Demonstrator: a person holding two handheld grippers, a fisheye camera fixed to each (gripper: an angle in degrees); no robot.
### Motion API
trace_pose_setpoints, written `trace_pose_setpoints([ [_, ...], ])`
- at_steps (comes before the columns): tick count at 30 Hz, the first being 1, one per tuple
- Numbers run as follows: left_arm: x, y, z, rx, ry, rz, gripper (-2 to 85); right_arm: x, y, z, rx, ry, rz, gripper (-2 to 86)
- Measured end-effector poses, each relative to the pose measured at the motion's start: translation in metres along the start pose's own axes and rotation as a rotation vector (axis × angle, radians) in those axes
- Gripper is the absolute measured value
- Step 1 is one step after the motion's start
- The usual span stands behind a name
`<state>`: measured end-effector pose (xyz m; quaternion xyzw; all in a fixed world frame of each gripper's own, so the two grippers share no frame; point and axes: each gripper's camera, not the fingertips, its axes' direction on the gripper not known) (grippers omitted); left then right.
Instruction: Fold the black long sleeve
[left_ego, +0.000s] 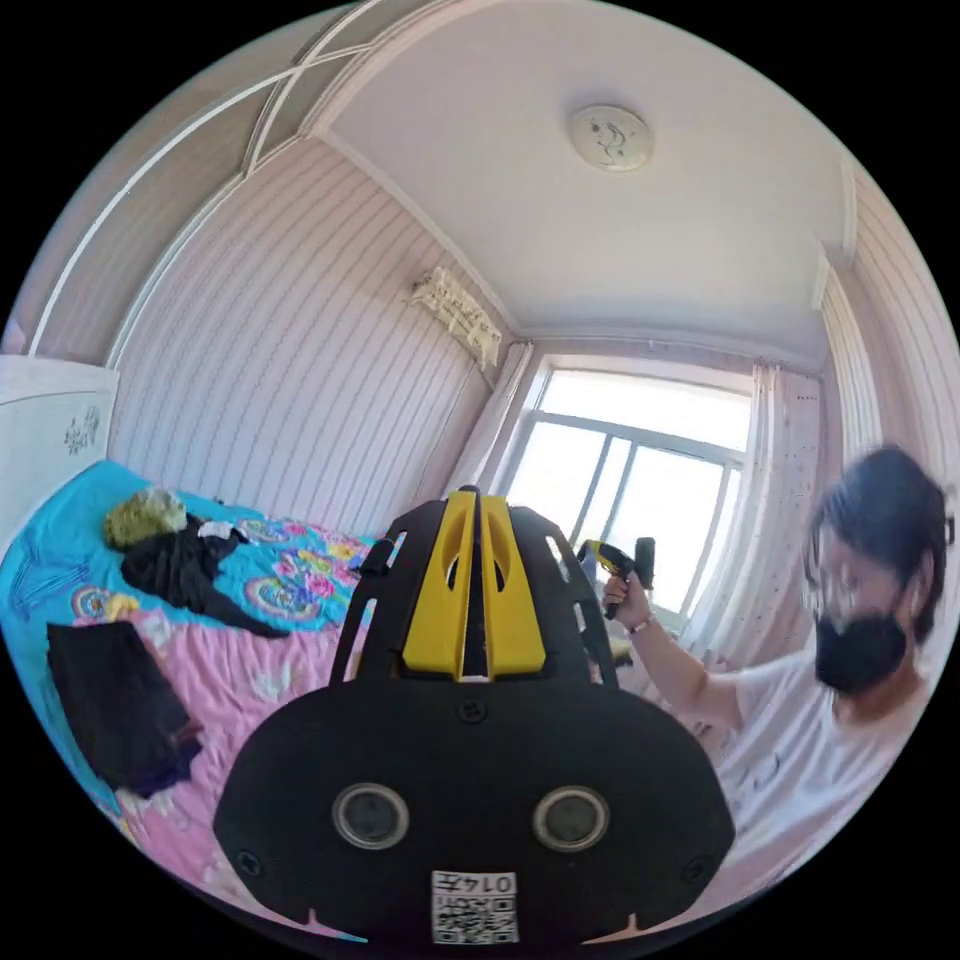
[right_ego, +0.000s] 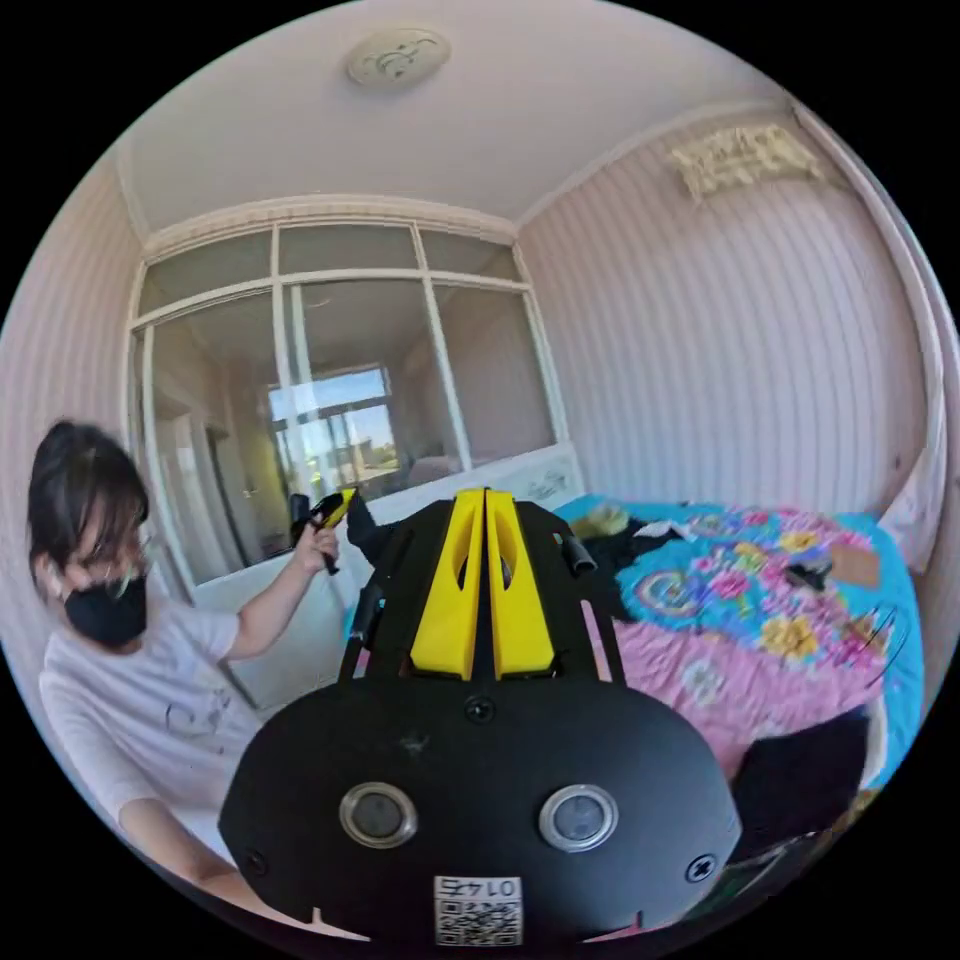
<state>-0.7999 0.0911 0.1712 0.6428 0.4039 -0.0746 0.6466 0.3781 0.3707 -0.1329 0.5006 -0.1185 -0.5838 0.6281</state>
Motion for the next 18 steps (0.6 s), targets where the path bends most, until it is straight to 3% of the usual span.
trace_pose_setpoints([
  [2, 0.011, -0.054, 0.018, 0.154, -0.044, -0.035, -1.0, -0.009, -0.051, -0.031, 0.198, 0.099, -0.040, -0.3],
  [4, 0.023, -0.072, 0.023, 0.220, 0.014, -0.034, -1.0, -0.017, -0.064, -0.049, 0.277, 0.038, -0.056, -0.3],
  [7, 0.047, -0.056, 0.027, 0.208, -0.019, 0.103, -1.0, -0.030, -0.041, -0.058, 0.241, 0.042, -0.125, -0.3],
  [12, 0.037, 0.040, 0.035, -0.045, -0.230, 0.200, -1.0, -0.003, 0.082, -0.047, 0.023, 0.085, -0.024, -0.3],
  [18, -0.030, 0.215, 0.075, -0.583, -0.364, -0.096, -1.0, 0.076, 0.319, 0.007, -0.370, 0.125, 0.648, -0.3],
])
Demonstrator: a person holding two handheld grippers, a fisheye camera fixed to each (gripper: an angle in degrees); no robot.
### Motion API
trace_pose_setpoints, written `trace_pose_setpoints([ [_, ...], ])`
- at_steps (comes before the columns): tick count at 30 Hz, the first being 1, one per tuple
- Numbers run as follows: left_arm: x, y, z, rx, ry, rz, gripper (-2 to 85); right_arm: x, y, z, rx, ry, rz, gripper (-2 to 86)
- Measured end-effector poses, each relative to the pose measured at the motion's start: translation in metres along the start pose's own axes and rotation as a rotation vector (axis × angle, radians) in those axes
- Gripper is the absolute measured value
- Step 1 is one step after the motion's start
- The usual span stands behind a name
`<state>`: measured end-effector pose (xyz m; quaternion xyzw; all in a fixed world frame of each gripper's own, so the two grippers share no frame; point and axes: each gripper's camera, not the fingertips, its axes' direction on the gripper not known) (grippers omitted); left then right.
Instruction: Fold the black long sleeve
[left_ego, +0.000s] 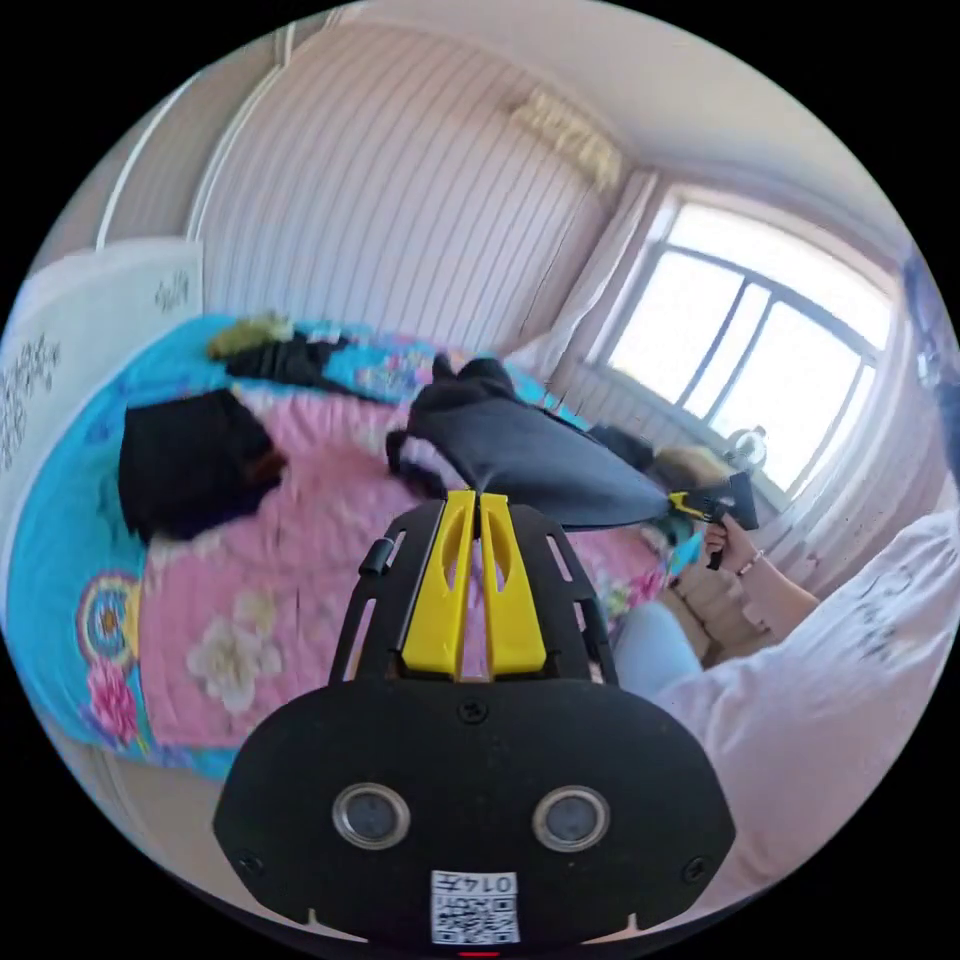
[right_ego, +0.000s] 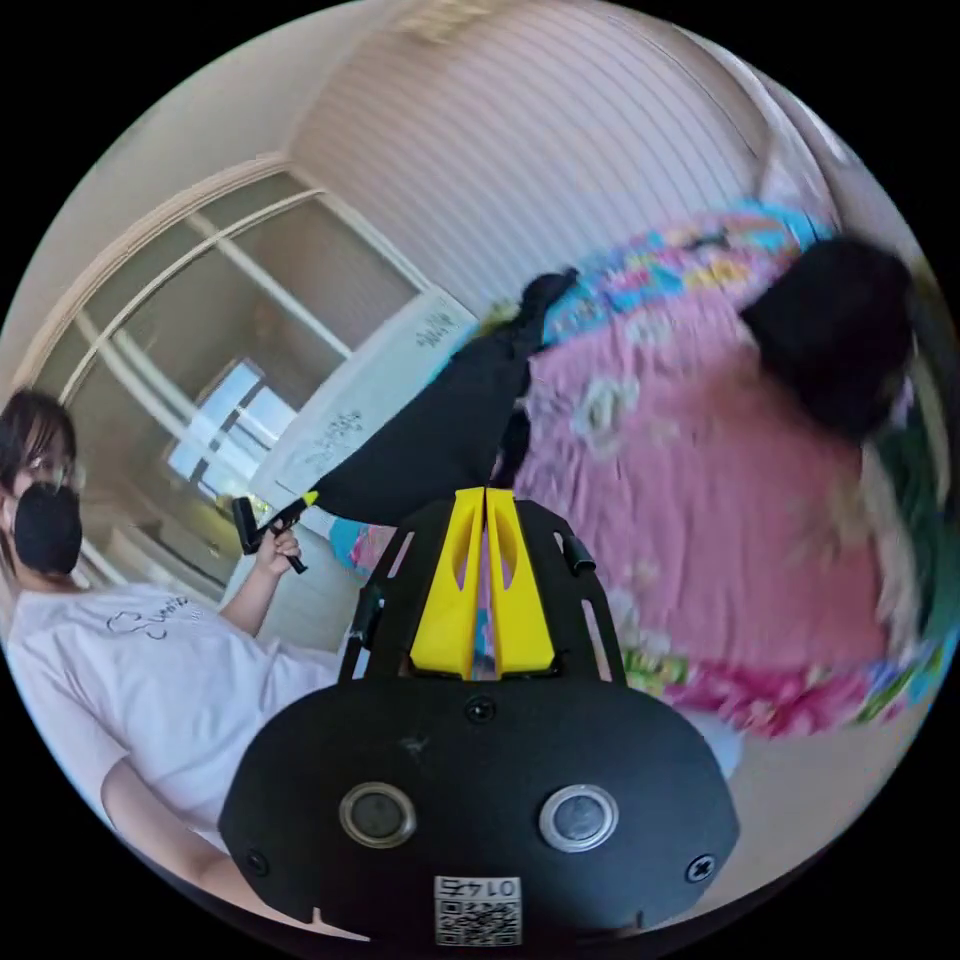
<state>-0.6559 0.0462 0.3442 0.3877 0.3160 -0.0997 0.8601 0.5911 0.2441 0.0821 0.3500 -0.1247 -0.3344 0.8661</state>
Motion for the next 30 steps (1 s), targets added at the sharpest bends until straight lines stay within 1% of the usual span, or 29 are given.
trace_pose_setpoints([
  [2, -0.011, 0.040, 0.055, -0.222, -0.081, -0.077, -1.0, 0.047, 0.041, 0.045, -0.111, -0.031, 0.230, -0.3],
  [3, -0.013, 0.047, 0.066, -0.258, -0.078, -0.100, -1.0, 0.053, 0.047, 0.055, -0.145, -0.010, 0.260, -0.3],
  [5, -0.023, 0.070, 0.096, -0.349, -0.019, -0.239, -1.0, 0.061, 0.061, 0.085, -0.282, 0.058, 0.279, -0.3],
  [6, -0.024, 0.074, 0.101, -0.367, -0.010, -0.259, -1.0, 0.061, 0.062, 0.089, -0.296, 0.063, 0.275, -0.3],
  [12, -0.018, 0.074, 0.126, -0.391, -0.015, -0.294, -1.0, 0.060, 0.046, 0.106, -0.338, 0.099, 0.245, -0.3],
  [17, -0.001, 0.075, 0.148, -0.472, -0.061, -0.232, -1.0, 0.050, 0.045, 0.127, -0.454, 0.140, 0.193, -0.3],
  [21, 0.011, 0.077, 0.175, -0.470, -0.088, -0.228, -0.8, 0.049, 0.046, 0.150, -0.463, 0.158, 0.201, -0.3],
  [25, 0.025, 0.065, 0.196, -0.496, -0.195, -0.172, -0.7, 0.034, 0.042, 0.174, -0.564, 0.285, 0.145, -0.3],
  [27, 0.028, 0.060, 0.200, -0.512, -0.230, -0.151, -0.7, 0.026, 0.039, 0.180, -0.562, 0.301, 0.109, -0.3],
  [30, 0.032, 0.049, 0.204, -0.492, -0.255, -0.163, -0.8, 0.016, 0.029, 0.191, -0.544, 0.319, 0.094, -0.3],
])
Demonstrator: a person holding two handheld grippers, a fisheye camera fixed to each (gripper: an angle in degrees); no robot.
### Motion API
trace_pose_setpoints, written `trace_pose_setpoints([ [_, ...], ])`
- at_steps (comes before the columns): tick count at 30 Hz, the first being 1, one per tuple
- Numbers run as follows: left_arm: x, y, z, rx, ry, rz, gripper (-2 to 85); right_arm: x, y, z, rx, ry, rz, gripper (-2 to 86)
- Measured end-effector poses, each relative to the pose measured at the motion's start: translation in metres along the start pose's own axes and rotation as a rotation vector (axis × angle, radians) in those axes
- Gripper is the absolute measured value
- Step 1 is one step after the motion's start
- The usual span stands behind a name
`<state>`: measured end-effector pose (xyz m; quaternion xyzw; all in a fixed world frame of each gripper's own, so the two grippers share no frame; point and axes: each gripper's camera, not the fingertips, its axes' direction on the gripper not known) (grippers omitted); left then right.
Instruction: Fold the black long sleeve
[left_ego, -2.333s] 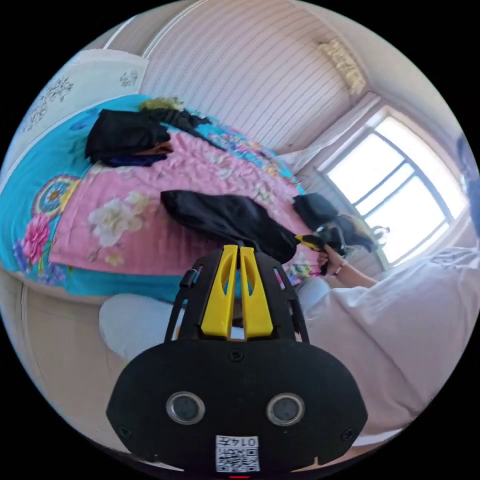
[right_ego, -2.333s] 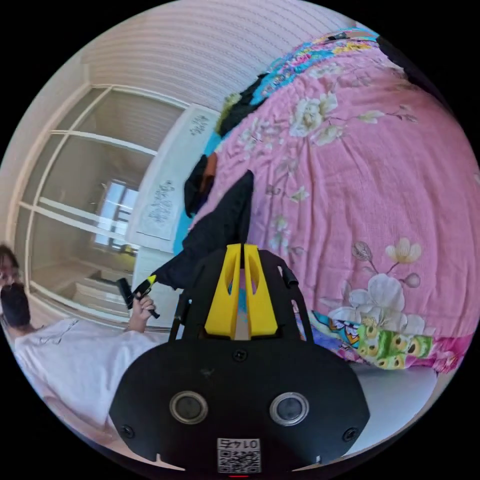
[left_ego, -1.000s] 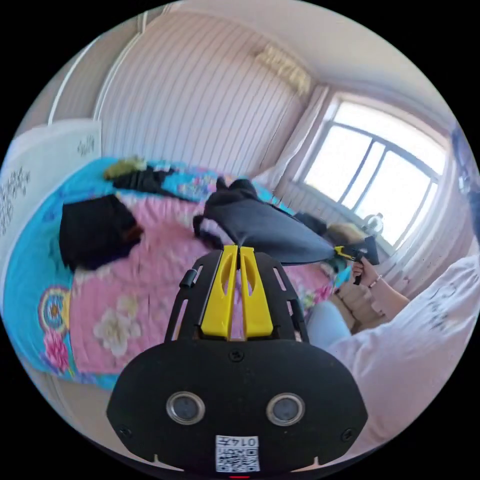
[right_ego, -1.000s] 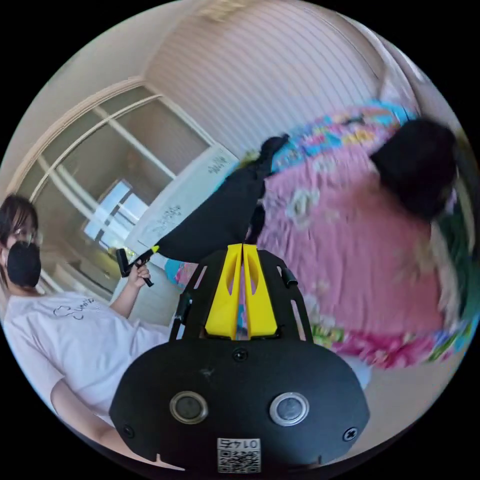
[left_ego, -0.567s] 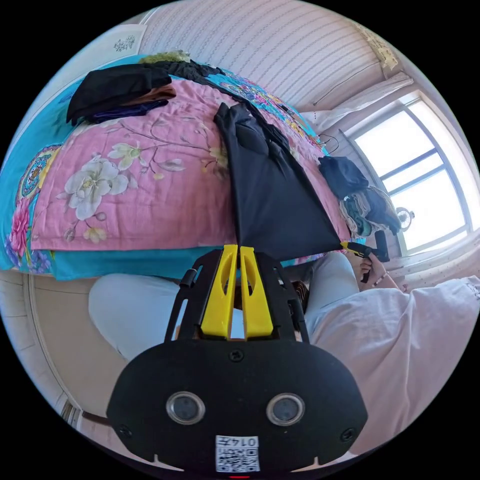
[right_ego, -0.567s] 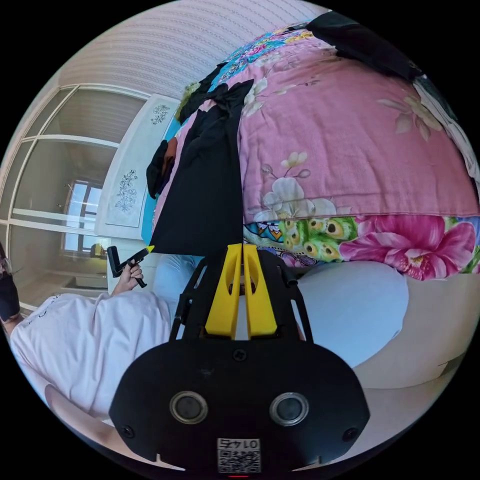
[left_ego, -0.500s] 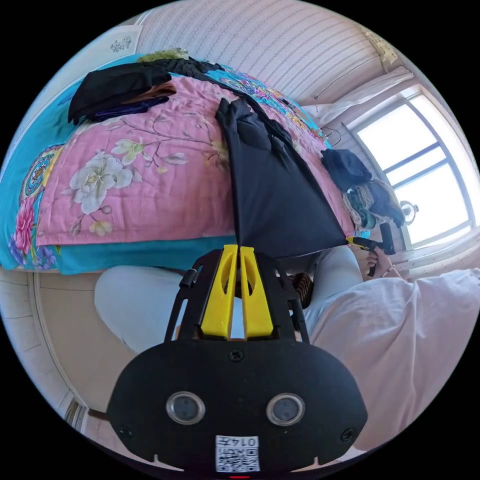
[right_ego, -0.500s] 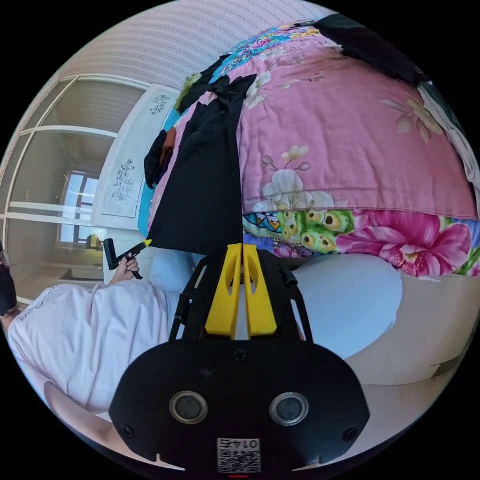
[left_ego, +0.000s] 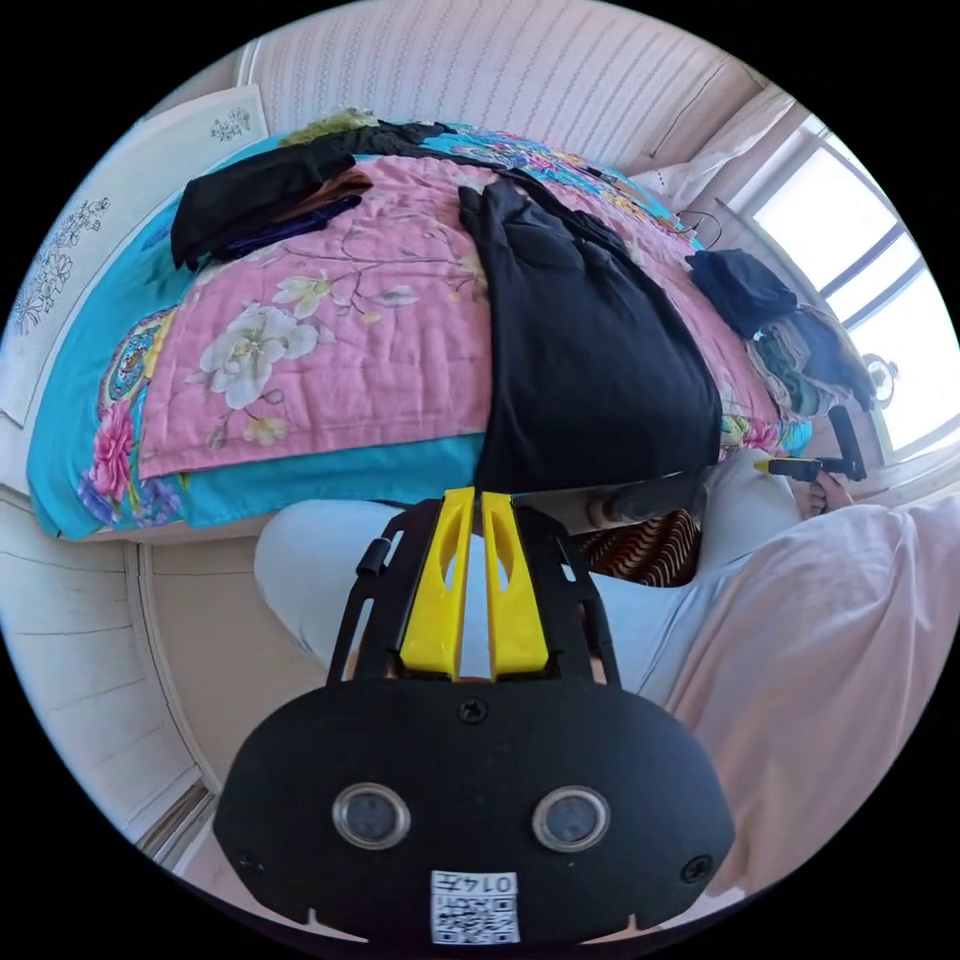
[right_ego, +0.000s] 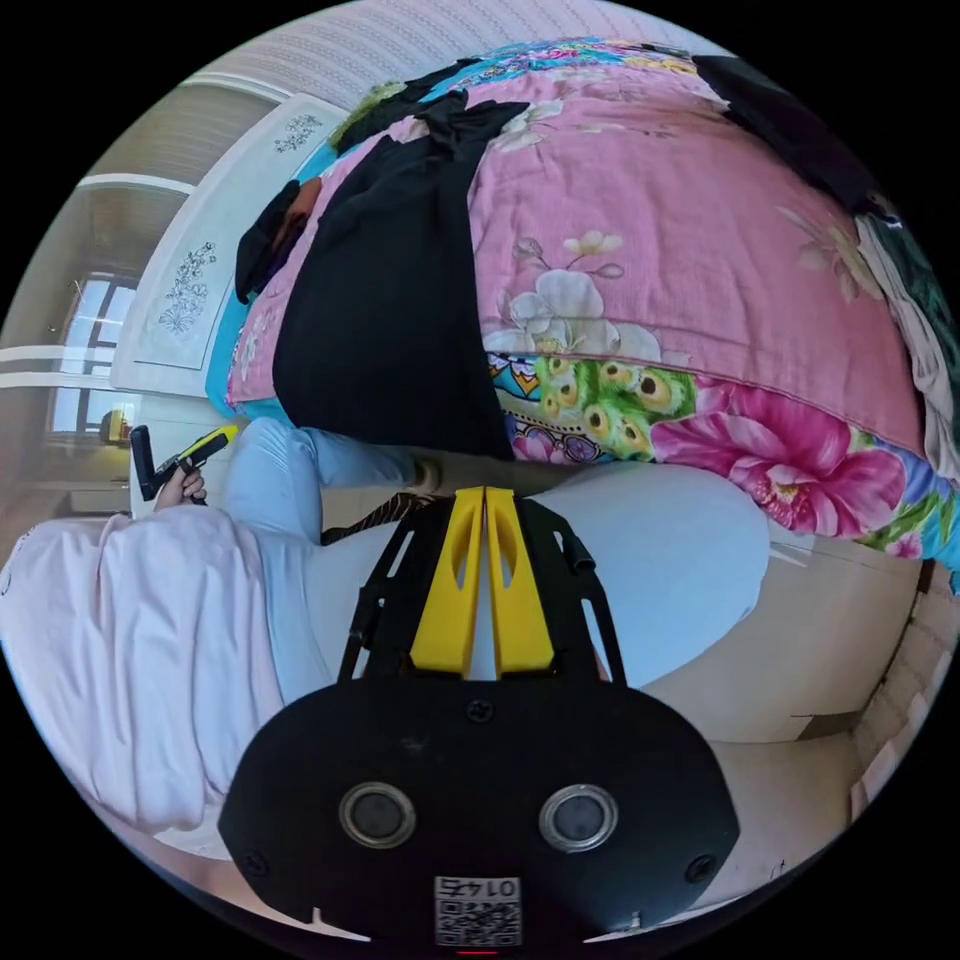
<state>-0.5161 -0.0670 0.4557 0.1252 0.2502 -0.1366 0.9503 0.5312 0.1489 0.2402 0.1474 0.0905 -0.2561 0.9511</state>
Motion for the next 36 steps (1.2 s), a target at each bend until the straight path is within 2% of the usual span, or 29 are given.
trace_pose_setpoints([
  [6, 0.043, -0.059, 0.003, 0.085, -0.034, 0.131, -0.9, -0.044, -0.051, -0.005, 0.118, 0.026, -0.128, 0.3],
  [9, 0.078, -0.112, 0.016, 0.136, 0.010, 0.249, -0.7, -0.072, -0.100, -0.011, 0.210, 0.076, -0.206, 1.7],
  [14, 0.144, -0.228, 0.052, 0.254, 0.054, 0.423, 0.7, -0.126, -0.219, -0.019, 0.335, 0.170, -0.311, 8.9],
  [19, 0.181, -0.323, 0.109, 0.197, 0.016, 0.406, 2.7, -0.151, -0.323, 0.008, 0.341, 0.280, -0.334, 11.3],
  [21, 0.187, -0.344, 0.138, 0.105, -0.001, 0.391, 2.5, -0.142, -0.351, 0.028, 0.288, 0.286, -0.280, 10.4],
  [22, 0.190, -0.352, 0.158, 0.050, -0.018, 0.394, 2.2, -0.131, -0.362, 0.043, 0.230, 0.285, -0.241, 5.2],
  [24, 0.193, -0.354, 0.170, 0.091, -0.005, 0.428, 1.5, -0.114, -0.366, 0.057, 0.172, 0.267, -0.190, 1.7],
  [28, 0.202, -0.366, 0.177, 0.144, 0.037, 0.412, 0.6, -0.092, -0.313, 0.025, 0.385, 0.168, -0.199, 0.6],
  [31, 0.215, -0.376, 0.178, 0.159, 0.035, 0.418, 0.4, -0.070, -0.262, 0.001, 0.453, 0.154, -0.159, 0.5],
  [34, 0.222, -0.389, 0.170, 0.180, 0.098, 0.392, 0.4, -0.045, -0.236, 0.011, 0.330, 0.168, -0.121, 0.3],
  [36, 0.228, -0.398, 0.158, 0.197, 0.129, 0.377, 0.4, -0.042, -0.229, 0.019, 0.267, 0.272, -0.109, 0.3],
])
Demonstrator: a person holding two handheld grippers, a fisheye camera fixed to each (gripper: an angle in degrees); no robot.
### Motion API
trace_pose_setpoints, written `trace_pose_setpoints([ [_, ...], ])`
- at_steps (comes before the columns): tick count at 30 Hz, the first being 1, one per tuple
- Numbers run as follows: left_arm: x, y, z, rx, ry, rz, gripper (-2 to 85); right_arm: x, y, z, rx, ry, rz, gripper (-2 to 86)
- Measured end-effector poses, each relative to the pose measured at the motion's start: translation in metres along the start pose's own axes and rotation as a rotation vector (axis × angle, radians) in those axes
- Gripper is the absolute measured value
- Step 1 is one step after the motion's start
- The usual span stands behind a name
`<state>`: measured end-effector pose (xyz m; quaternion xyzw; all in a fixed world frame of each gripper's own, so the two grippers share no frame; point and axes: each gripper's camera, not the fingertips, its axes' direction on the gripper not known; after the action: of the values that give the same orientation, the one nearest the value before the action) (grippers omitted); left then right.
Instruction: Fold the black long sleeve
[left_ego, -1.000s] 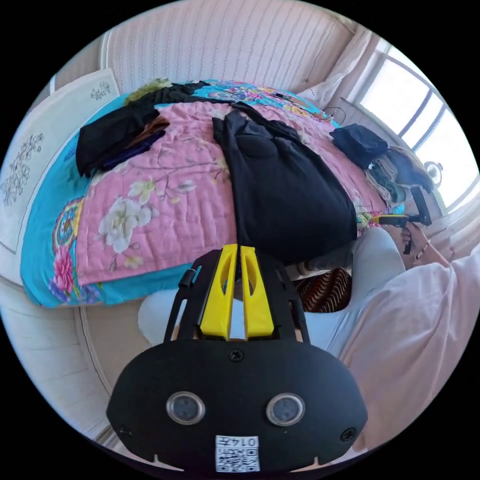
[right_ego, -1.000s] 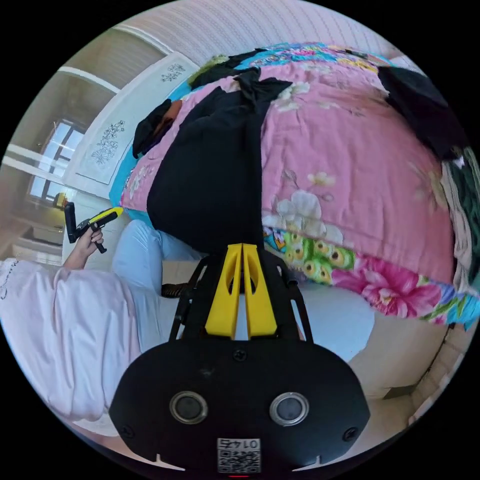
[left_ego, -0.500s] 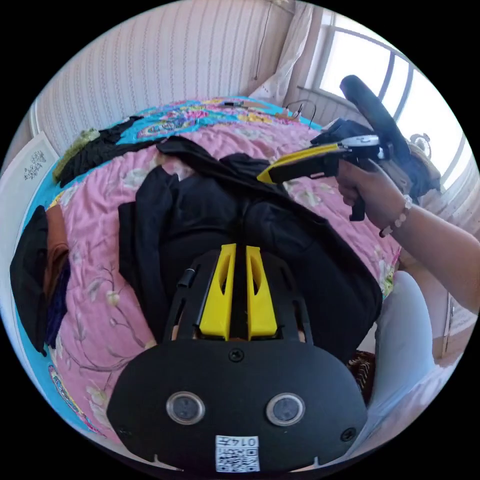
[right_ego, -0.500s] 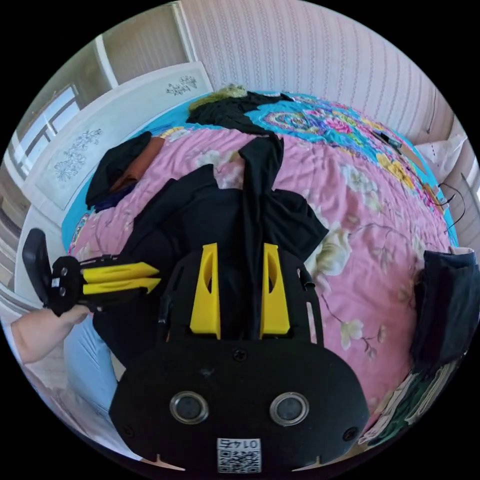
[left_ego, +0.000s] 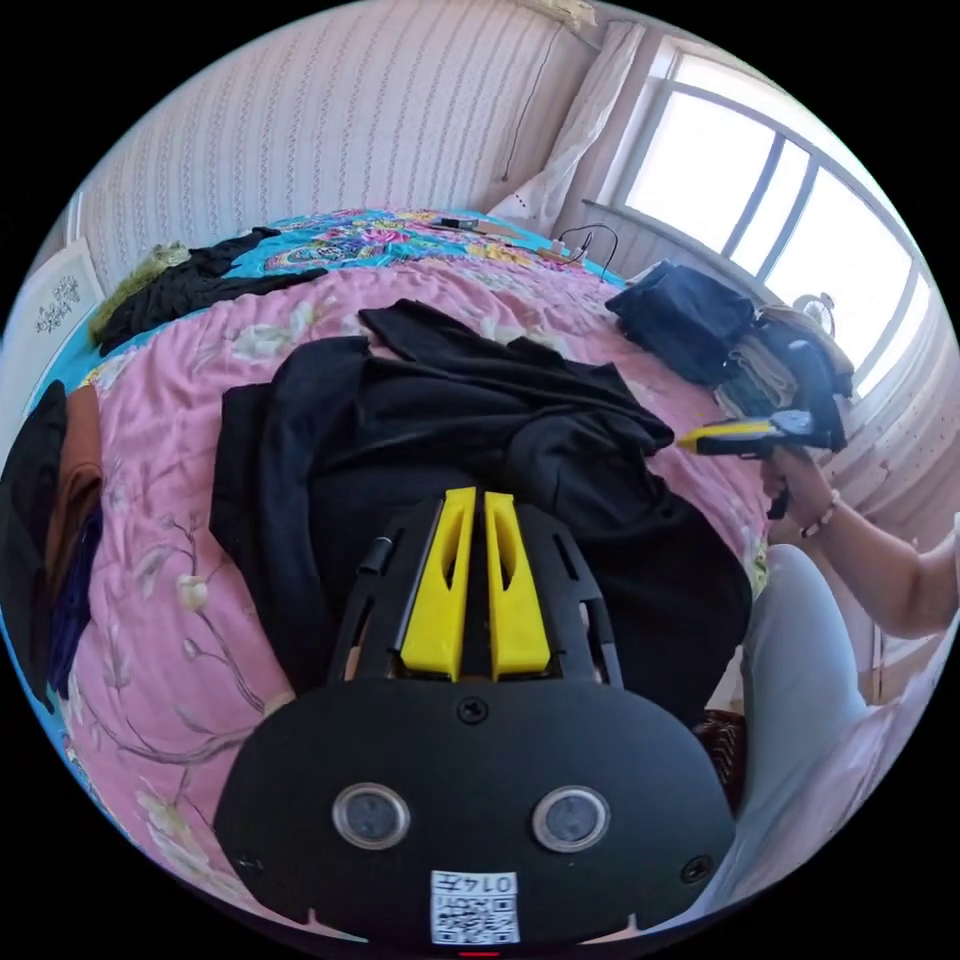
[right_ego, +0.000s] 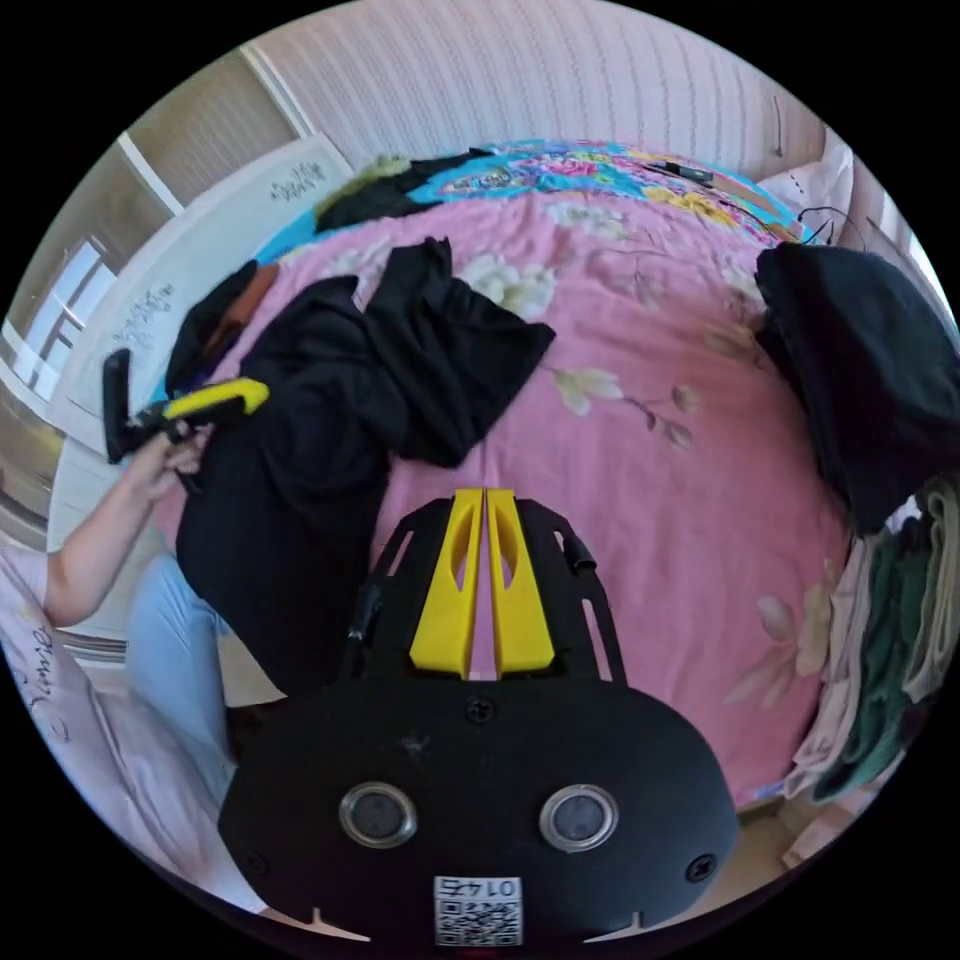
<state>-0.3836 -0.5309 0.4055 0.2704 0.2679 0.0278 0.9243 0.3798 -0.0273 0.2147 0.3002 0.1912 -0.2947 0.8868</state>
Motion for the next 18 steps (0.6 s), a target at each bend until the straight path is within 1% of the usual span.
trace_pose_setpoints([
  [1, 0.004, -0.011, -0.007, 0.021, -0.014, 0.017, 0.5, -0.002, 0.002, -0.002, 0.006, 0.075, -0.001, 0.3],
  [3, 0.011, -0.032, -0.013, 0.045, -0.039, 0.060, 0.6, -0.010, -0.003, -0.011, 0.085, 0.099, -0.033, 0.5],
  [5, 0.012, -0.069, -0.006, 0.062, -0.060, 0.071, 0.8, -0.028, -0.021, -0.018, 0.200, -0.002, -0.143, 1.3],
  [7, 0.008, -0.101, 0.012, 0.040, -0.080, 0.055, 1.7, -0.040, -0.040, -0.012, 0.229, -0.055, -0.202, 3.0],
  [9, 0.003, -0.135, 0.038, -0.003, -0.113, 0.031, 4.0, -0.049, -0.057, -0.001, 0.214, -0.070, -0.232, 5.8],
  [11, -0.003, -0.178, 0.078, -0.083, -0.128, -0.040, 6.6, -0.050, -0.067, 0.019, 0.198, -0.027, -0.216, 7.8],
  [13, -0.007, -0.203, 0.105, -0.121, -0.117, -0.117, 7.4, -0.040, -0.067, 0.040, 0.170, 0.029, -0.177, 8.0],
  [15, -0.007, -0.222, 0.134, -0.195, -0.048, -0.188, 5.8, -0.024, -0.066, 0.068, 0.079, 0.026, -0.144, 6.8],
  [16, -0.002, -0.229, 0.158, -0.304, 0.026, -0.213, 3.2, -0.010, -0.060, 0.080, 0.062, -0.033, -0.119, 5.2],
  [18, 0.012, -0.239, 0.165, -0.307, -0.013, -0.172, 0.2, 0.011, -0.050, 0.074, 0.102, -0.101, -0.074, 2.6],
])
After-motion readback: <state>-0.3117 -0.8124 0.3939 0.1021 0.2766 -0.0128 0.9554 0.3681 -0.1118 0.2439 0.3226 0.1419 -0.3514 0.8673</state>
